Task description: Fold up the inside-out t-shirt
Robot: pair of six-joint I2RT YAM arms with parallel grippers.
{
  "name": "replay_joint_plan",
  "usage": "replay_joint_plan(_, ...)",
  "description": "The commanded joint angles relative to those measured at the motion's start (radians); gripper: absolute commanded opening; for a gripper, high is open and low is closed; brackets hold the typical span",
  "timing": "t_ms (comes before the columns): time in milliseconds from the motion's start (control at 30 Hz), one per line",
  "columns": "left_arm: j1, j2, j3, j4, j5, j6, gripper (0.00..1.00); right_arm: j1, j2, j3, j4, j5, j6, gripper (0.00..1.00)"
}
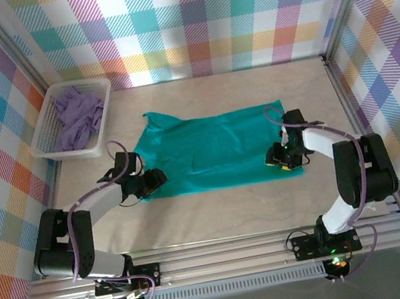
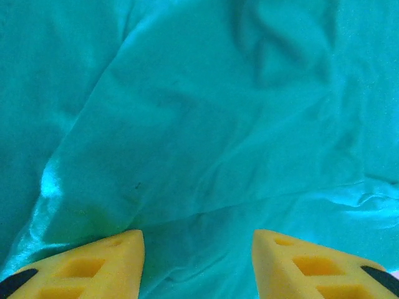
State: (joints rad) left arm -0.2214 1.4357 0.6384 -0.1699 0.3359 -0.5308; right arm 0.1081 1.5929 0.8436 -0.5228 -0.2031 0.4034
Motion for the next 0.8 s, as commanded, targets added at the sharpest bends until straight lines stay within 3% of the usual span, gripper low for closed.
replay_joint_plan(0, -0.015, -0.02, -0.074, 0.0, 0.032, -0.013, 0.48, -0.008, -0.014, -0.05, -0.094, -0.043, 0.014, 0.47)
replay_joint_plan(133, -0.057, -0.151, -0.179, -0.081, 0.026, -0.047, 0.48, -0.007, -0.102, -0.145, -0.132, -0.048, 0.063, 0.46)
replay_joint_plan(233, -0.085, -0.348, -0.225, -0.211, -0.009, -0.097, 0.48, -0.007, -0.257, -0.212, -0.157, -0.022, 0.127, 0.45)
replay_joint_plan(333, -0.084, -0.509, -0.158, -0.274, -0.093, -0.109, 0.49, -0.005, -0.396, -0.184, -0.126, 0.015, 0.122, 0.46)
replay_joint_plan(400, -0.078, -0.521, -0.095, -0.231, -0.174, -0.088, 0.49, -0.005, -0.424, -0.145, -0.05, 0.036, 0.095, 0.49)
replay_joint_plan(500, -0.036, -0.382, 0.038, -0.13, -0.233, -0.053, 0.5, -0.006, -0.355, -0.057, 0.062, 0.1, 0.055, 0.54)
replay_joint_plan(600, 0.026, -0.165, 0.181, -0.028, -0.206, -0.025, 0.53, -0.045, -0.215, 0.06, 0.128, 0.155, 0.043, 0.59)
replay_joint_plan(767, 0.093, 0.133, 0.426, -0.04, -0.172, 0.023, 0.56, -0.13, 0.074, 0.271, 0.155, 0.158, 0.065, 0.59)
